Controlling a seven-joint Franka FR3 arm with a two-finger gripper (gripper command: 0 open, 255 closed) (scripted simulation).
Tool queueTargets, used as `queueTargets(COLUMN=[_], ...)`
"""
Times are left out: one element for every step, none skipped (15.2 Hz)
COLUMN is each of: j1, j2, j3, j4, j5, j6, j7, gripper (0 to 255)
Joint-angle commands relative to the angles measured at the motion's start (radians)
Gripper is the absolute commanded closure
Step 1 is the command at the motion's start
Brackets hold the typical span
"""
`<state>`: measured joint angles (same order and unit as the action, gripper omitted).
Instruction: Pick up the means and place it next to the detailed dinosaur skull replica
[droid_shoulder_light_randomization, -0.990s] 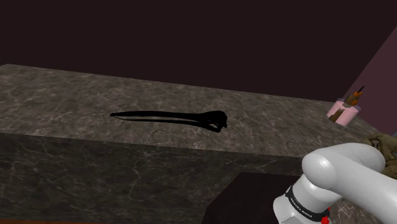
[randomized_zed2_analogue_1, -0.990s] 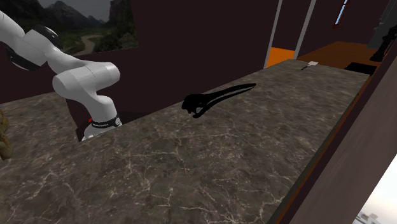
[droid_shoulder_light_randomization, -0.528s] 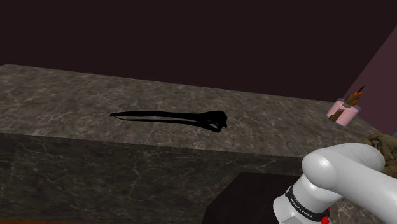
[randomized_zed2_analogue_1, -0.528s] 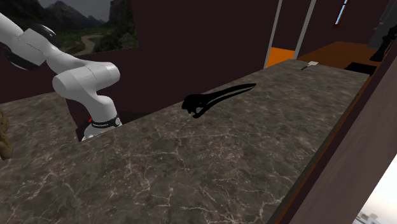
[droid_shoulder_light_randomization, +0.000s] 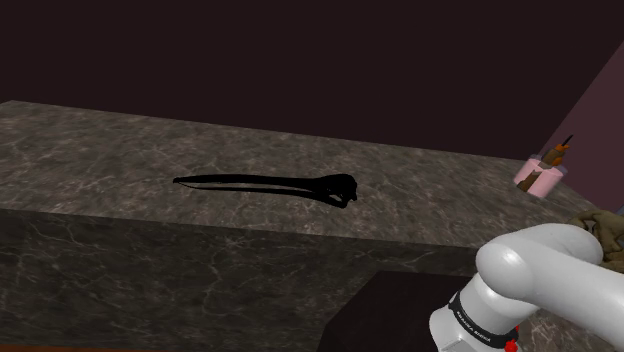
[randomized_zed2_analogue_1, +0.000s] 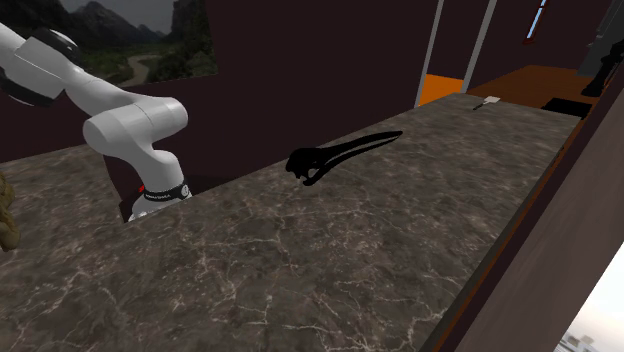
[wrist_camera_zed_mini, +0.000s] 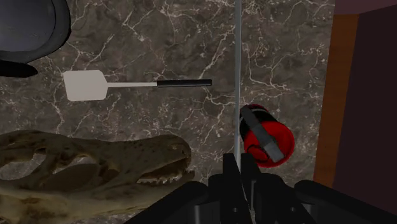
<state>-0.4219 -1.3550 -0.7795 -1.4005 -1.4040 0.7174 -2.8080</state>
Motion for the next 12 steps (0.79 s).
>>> queueTargets(j1=[0.026, 0.018, 0.011, 0.004, -0.003, -0.009, -0.016, -0.022, -0.028, -0.034, -0.040, -0.046], j2=[0.034, 0.021, 0.007, -0.007, -0.020, -0.033, -0.046, -0.059, -0.071, -0.084, -0.096, -0.108], j3=[-0.040, -0.042, -0.043, -0.044, -0.046, -0.047, -0.049, -0.052, -0.054, -0.057, -0.060, -0.063], j4=[0.107, 0.087, 0.068, 0.049, 0.030, 0.012, -0.006, -0.023, -0.040, -0.056, -0.072, -0.088], j5=[-0.067, -0.064, -0.064, -0.064, -0.064, -0.065, -0.065, -0.066, -0.067, -0.069, -0.070, -0.072], j6=[0.022, 0.028, 0.032, 0.036, 0.041, 0.045, 0.050, 0.054, 0.059, 0.063, 0.068, 0.073], j7=[-0.108, -0.100, -0.094, -0.087, -0.081, -0.075, -0.069, -0.064, -0.059, -0.055, -0.050, -0.046], gripper=[255, 255, 255, 255, 255, 255, 255, 255, 255, 255, 255, 255])
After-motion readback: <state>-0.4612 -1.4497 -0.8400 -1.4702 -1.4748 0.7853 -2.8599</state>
